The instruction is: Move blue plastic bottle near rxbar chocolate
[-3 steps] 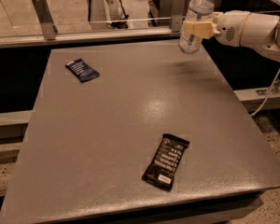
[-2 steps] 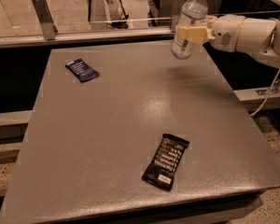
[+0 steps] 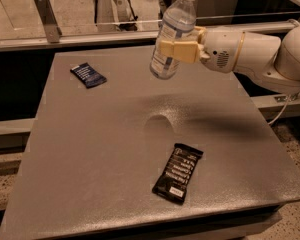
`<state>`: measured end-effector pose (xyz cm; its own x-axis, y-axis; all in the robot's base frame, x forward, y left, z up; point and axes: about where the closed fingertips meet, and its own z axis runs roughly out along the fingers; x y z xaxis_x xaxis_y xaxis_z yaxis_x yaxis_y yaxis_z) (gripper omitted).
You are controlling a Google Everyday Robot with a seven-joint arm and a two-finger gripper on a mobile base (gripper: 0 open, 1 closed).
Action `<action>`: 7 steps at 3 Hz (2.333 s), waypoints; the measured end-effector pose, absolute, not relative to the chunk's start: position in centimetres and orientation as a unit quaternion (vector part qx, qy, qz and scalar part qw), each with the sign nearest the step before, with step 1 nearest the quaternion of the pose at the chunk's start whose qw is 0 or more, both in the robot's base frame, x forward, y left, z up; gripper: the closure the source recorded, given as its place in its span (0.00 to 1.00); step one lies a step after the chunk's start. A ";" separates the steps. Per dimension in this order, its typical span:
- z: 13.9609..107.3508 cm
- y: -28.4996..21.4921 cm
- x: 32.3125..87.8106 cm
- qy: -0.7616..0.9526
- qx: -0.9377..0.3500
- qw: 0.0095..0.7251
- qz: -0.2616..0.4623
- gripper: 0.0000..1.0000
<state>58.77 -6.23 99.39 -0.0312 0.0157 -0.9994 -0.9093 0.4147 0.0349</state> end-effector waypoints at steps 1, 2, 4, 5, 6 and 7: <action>99.4 -6.2 58.8 0.601 -0.372 0.588 0.393 1.00; 98.7 -5.4 57.8 0.597 -0.382 0.576 0.408 1.00; 97.2 -3.8 51.1 0.582 -0.434 0.542 0.423 1.00; 95.7 -4.5 49.1 0.591 -0.460 0.535 0.391 1.00; 94.4 -5.4 48.0 0.599 -0.477 0.532 0.361 1.00; 93.3 -6.6 47.2 0.612 -0.485 0.525 0.339 1.00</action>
Offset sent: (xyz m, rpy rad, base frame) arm -0.0251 0.0157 -0.0189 -0.0023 0.0367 0.1013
